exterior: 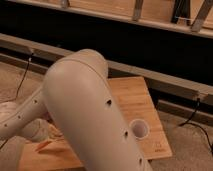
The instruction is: Drag the pepper across the table
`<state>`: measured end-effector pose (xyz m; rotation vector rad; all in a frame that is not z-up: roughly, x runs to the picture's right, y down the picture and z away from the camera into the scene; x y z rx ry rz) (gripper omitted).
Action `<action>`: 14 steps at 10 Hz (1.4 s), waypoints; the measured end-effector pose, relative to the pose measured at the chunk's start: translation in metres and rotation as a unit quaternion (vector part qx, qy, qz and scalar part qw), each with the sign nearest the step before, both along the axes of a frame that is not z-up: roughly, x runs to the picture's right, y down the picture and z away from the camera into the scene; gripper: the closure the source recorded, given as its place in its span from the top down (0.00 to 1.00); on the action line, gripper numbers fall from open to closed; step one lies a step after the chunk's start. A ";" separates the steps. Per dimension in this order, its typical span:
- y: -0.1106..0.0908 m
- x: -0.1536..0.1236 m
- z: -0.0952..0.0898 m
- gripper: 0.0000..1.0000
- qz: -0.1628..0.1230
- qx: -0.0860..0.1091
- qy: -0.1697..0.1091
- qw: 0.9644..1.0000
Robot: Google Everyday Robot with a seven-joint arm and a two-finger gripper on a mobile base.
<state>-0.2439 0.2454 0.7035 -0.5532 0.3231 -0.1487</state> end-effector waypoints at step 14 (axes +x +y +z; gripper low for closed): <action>0.092 0.078 -0.051 0.03 -0.107 -0.082 -0.051 0.990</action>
